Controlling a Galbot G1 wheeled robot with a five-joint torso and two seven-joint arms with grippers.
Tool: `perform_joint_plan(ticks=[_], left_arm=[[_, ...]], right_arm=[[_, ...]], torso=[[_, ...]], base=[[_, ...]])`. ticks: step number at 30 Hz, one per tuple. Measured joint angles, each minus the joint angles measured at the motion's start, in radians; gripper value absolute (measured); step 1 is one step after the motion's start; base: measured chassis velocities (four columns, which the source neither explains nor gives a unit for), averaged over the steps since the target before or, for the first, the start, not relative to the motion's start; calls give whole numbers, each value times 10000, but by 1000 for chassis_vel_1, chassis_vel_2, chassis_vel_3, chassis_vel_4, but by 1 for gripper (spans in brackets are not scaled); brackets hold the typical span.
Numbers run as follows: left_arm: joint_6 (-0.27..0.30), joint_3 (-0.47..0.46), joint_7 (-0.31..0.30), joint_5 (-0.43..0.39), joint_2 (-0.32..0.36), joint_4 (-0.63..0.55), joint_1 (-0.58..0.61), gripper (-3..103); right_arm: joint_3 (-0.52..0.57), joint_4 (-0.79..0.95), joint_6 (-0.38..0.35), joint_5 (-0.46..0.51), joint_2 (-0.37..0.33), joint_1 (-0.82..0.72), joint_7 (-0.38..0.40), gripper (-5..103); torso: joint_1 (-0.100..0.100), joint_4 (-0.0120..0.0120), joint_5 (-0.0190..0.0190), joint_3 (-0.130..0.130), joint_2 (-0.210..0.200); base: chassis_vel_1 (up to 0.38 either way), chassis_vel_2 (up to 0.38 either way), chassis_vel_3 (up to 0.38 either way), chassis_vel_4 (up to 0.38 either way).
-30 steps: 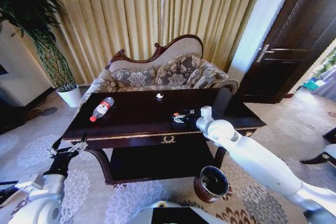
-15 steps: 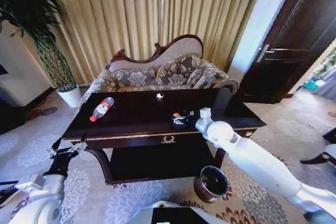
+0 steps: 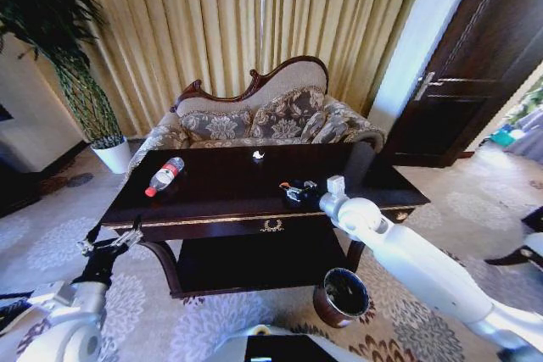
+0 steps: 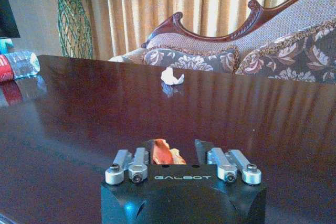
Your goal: Move to the front of the table and place the trash on the table into the trash bin.
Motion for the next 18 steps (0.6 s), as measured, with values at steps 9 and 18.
perform_joint_plan(ticks=[9, 18], left_arm=[[-10, -12, 14, -23, -7, 2, 4, 100], [-12, -8, 25, -34, 26, 15, -22, 100]], right_arm=[[-34, 0, 28, -4, -20, -7, -18, 21], [-22, -30, 38, -3, -3, -35, -32, 4]], torso=[[0, 0, 0, 0, 0], [0, 0, 0, 0, 0]], base=[[0, 0, 0, 0], [0, 0, 0, 0]])
